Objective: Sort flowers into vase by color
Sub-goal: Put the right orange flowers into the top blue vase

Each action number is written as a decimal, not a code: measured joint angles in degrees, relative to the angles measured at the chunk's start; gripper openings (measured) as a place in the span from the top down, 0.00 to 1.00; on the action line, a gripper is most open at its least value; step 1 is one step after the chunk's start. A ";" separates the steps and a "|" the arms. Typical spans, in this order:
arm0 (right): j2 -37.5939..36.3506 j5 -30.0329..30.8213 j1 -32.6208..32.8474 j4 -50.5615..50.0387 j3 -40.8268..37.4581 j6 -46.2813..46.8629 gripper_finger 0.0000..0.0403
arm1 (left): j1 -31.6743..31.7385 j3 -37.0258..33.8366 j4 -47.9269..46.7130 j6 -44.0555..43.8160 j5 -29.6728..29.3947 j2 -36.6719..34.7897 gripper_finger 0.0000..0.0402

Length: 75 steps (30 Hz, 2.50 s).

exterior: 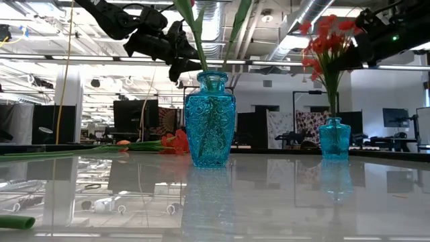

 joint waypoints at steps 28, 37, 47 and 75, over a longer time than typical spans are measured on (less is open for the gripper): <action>1.41 0.03 0.20 -17.69 9.30 13.39 0.44 | 0.02 0.00 -0.33 1.57 -1.41 0.00 0.61; 5.53 -4.81 0.20 -26.66 15.94 18.09 0.44 | 0.02 0.00 -0.52 -0.09 -1.38 0.02 0.61; 11.68 -6.67 0.20 -27.11 16.48 18.47 0.44 | 0.02 0.00 -0.48 -2.13 -2.45 0.02 0.61; 21.00 -16.02 0.20 -26.09 16.48 15.87 0.44 | 0.02 0.00 -3.36 0.75 -2.64 0.02 0.61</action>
